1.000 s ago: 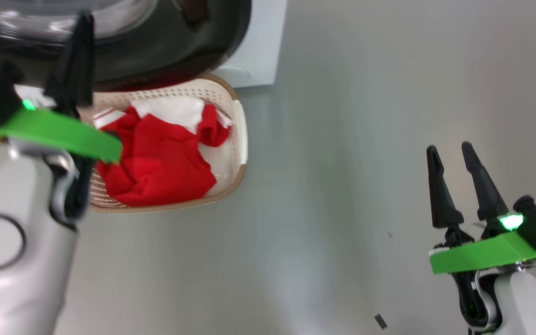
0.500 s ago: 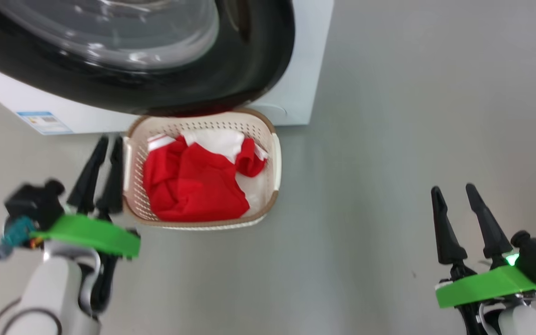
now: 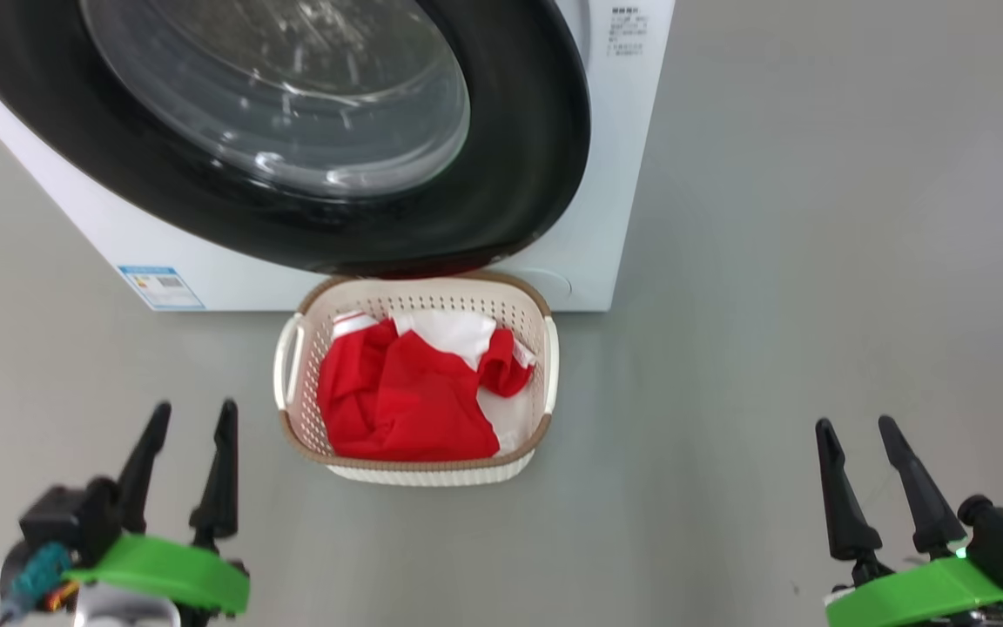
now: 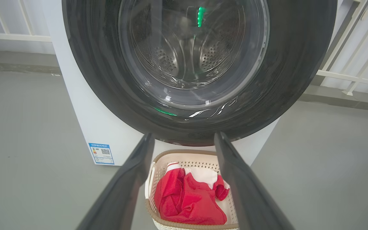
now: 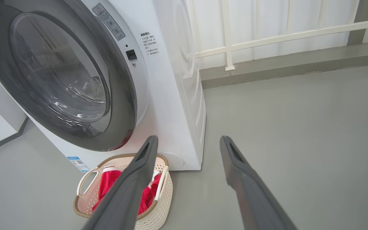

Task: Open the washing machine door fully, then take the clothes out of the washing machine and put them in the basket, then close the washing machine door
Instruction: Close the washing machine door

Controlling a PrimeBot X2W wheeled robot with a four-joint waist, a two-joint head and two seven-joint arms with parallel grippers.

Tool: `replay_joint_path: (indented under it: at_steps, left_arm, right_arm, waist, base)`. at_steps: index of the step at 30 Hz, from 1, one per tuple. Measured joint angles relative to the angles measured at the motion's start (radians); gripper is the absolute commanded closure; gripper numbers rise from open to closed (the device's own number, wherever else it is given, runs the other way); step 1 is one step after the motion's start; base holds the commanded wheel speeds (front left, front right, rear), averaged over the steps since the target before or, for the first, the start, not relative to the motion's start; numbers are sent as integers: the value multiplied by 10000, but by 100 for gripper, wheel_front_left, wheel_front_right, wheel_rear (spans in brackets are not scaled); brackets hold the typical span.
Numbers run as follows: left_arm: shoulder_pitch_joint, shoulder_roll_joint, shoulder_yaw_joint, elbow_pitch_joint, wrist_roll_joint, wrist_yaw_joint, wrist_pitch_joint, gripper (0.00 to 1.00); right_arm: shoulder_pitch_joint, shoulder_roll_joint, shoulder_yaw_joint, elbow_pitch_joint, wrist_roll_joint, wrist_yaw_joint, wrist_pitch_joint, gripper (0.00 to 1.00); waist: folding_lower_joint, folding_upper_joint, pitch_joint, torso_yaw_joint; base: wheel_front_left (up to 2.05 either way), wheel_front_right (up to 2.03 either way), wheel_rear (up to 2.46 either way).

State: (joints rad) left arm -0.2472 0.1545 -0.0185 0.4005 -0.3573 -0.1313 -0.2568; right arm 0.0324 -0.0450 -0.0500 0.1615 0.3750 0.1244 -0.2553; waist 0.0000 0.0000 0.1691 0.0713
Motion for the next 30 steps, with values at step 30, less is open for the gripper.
replay_joint_path:
  at_steps: [30]
  left_arm:
    - [3305, -750, 1743, -1511, 1112, 0, 2, 0]
  right_arm:
    - [1823, 69, -600, -240, 17, 0, 0, 0]
  waist:
    - [0, 0, -1309, 258]
  base:
    - [0, 0, 0]
